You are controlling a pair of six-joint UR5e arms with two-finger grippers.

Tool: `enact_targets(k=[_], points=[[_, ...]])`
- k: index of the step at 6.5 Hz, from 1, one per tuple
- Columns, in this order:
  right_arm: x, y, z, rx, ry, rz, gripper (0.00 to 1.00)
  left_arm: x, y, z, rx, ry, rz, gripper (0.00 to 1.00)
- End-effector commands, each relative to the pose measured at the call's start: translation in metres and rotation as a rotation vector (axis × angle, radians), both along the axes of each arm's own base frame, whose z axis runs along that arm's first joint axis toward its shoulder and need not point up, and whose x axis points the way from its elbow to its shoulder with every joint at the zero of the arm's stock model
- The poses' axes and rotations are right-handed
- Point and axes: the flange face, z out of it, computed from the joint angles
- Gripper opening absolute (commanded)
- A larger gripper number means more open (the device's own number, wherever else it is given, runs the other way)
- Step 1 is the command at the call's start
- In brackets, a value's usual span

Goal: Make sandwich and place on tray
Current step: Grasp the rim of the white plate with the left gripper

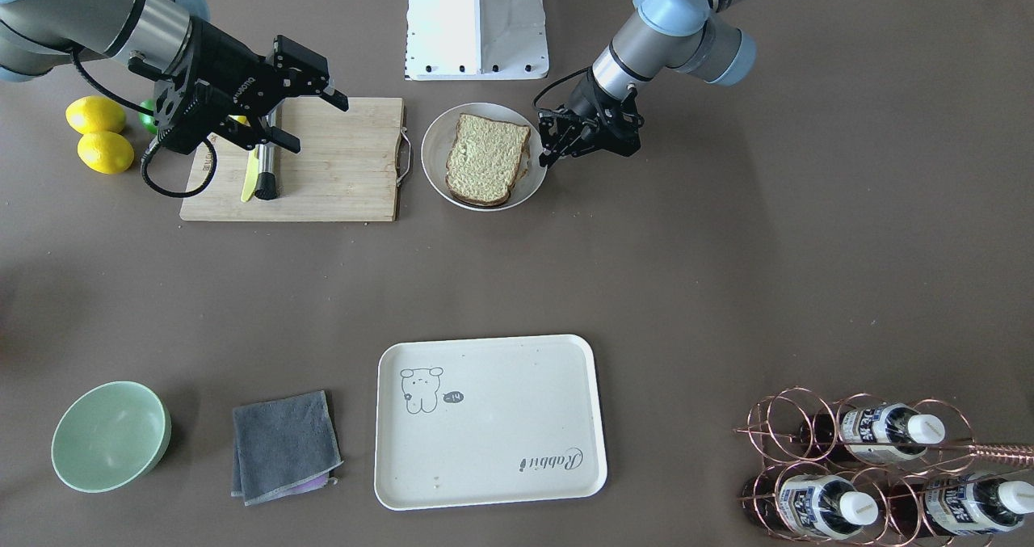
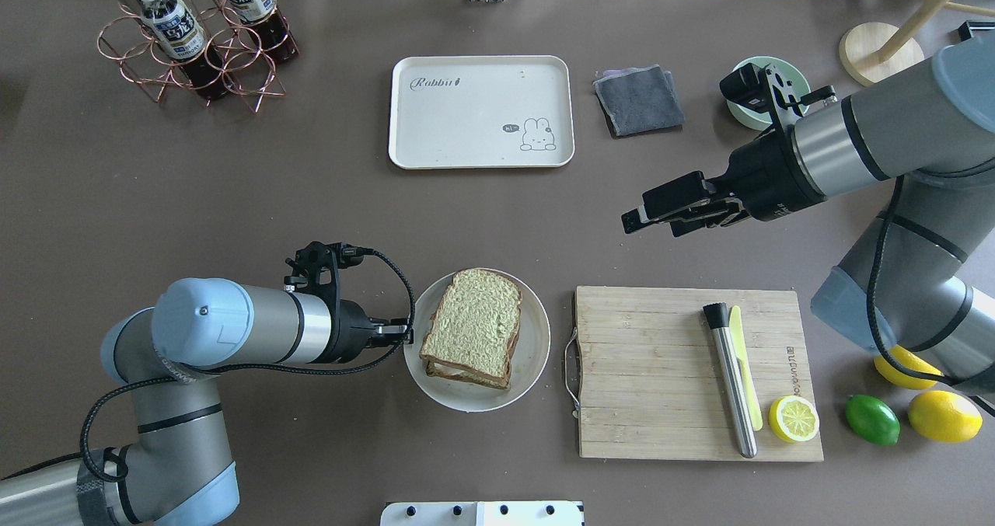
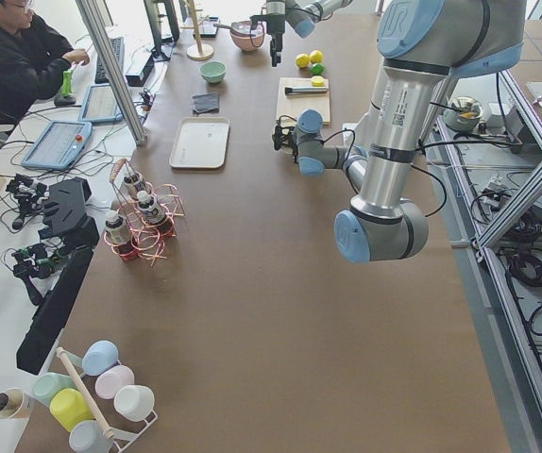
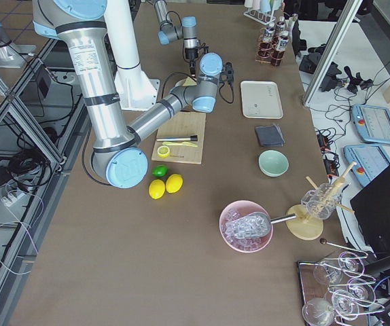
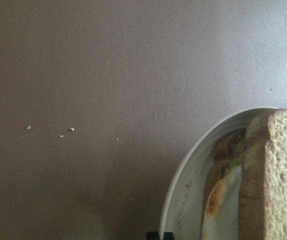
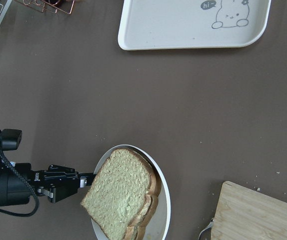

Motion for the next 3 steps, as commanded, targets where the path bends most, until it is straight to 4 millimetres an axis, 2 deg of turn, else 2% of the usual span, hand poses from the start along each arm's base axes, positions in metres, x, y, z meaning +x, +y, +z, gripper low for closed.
enact_targets(k=[1,2,3], points=[[0.003,0.0,-0.002,0.003,-0.004,0.002,0.99,-0.013,-0.033,-0.017,-0.029,-0.003,-0.06,0.0],[0.004,0.0,-0.003,0.004,-0.005,0.002,0.99,-0.018,-0.06,-0.043,-0.061,-0.025,-0.107,0.0],[0.004,-0.001,-0.004,-0.002,-0.006,0.014,0.99,-0.022,-0.084,-0.061,-0.076,-0.045,-0.146,0.0]])
